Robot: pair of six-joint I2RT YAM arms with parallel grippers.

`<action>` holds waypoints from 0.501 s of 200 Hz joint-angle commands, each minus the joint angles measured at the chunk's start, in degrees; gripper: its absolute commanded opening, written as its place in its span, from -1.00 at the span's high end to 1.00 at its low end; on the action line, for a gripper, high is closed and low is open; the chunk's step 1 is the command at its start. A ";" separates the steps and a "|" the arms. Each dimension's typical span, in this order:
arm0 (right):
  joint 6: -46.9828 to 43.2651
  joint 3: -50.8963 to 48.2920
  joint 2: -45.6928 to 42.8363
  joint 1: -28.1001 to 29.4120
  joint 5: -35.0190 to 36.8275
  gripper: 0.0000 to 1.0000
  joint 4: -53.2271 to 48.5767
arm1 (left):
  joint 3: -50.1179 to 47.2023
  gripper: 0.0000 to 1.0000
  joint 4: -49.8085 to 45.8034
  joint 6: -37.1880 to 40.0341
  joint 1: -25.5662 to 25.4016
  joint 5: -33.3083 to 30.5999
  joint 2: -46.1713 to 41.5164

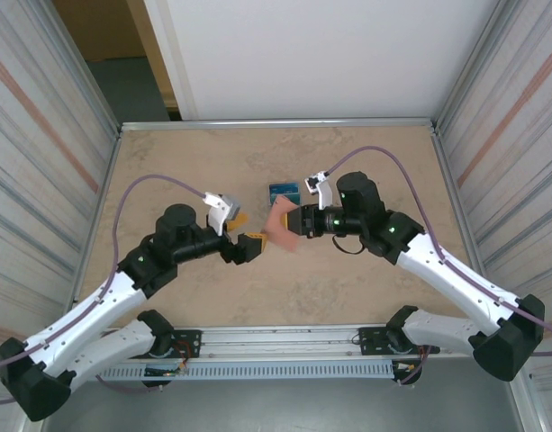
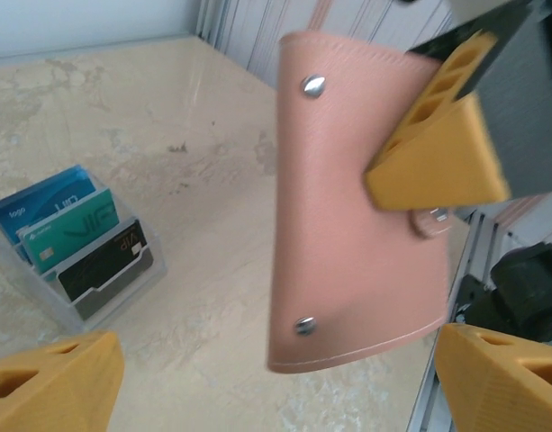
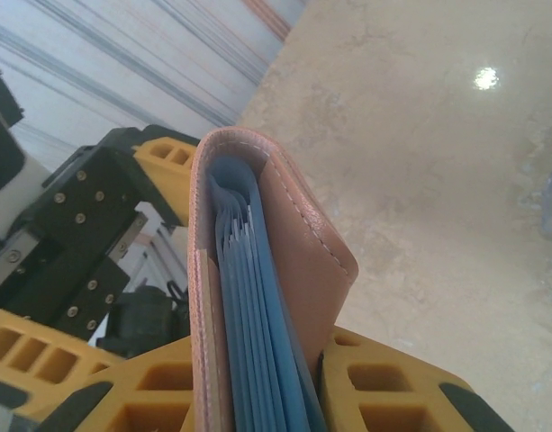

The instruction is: Take the credit cards out of the card holder

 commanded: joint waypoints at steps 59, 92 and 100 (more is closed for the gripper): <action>-5.17 6.97 1.39 0.16 -0.44 0.71 -10.63 | 3.95 -0.75 5.02 5.06 -0.27 14.33 8.35; -6.50 8.00 2.27 0.80 -0.32 0.71 -11.53 | 3.89 -0.64 8.33 3.37 -0.27 18.05 10.58; -6.55 8.09 2.39 0.77 -0.27 0.71 -11.59 | 3.86 -0.59 8.94 2.94 -0.27 19.11 11.13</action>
